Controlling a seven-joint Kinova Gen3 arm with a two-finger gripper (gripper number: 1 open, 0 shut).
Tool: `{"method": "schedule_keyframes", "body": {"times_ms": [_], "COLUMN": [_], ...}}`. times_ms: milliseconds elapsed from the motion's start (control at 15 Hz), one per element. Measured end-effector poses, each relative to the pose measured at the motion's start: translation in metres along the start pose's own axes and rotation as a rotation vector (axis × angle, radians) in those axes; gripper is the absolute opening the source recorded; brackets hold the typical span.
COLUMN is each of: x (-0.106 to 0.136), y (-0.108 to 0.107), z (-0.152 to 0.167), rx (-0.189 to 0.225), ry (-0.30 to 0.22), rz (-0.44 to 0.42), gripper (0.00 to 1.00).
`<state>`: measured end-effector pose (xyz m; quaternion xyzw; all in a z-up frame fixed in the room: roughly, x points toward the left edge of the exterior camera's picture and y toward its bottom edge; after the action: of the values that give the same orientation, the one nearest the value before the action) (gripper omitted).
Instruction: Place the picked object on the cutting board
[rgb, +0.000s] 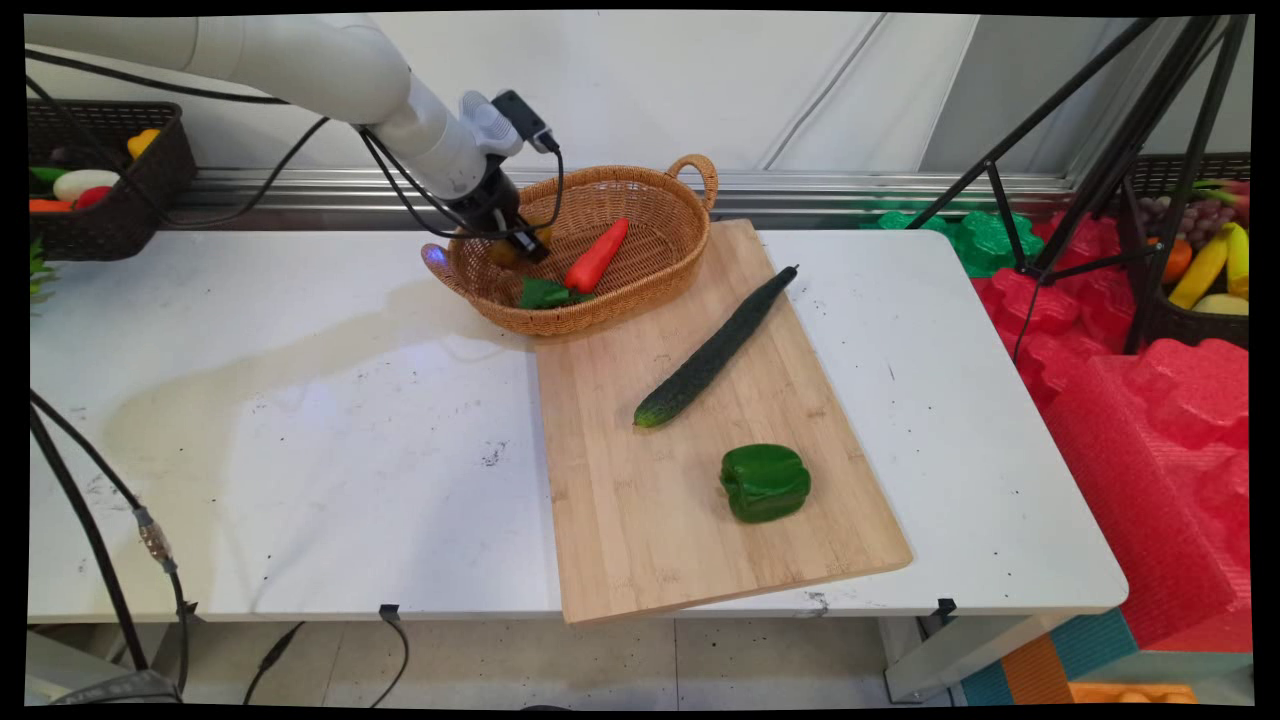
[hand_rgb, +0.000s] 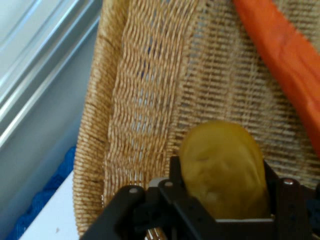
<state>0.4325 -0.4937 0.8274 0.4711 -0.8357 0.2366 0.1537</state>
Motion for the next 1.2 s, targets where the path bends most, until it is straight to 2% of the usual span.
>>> {"method": "schedule_keyframes", "body": {"times_ms": [267, 467, 867, 1067, 1200], "x": [0.008, 0.016, 0.014, 0.000, -0.008], "y": [0.011, 0.026, 0.066, 0.094, 0.108], "z": [-0.029, -0.066, -0.135, -0.167, -0.178], "rx": [0.011, 0.001, -0.092, -0.165, -0.199], "ry": [0.048, 0.097, 0.158, 0.163, 0.158], "rz": [-0.008, 0.007, 0.115, 0.204, 0.246], "gripper": [0.00, 0.00, 0.00, 0.00, 0.00]}}
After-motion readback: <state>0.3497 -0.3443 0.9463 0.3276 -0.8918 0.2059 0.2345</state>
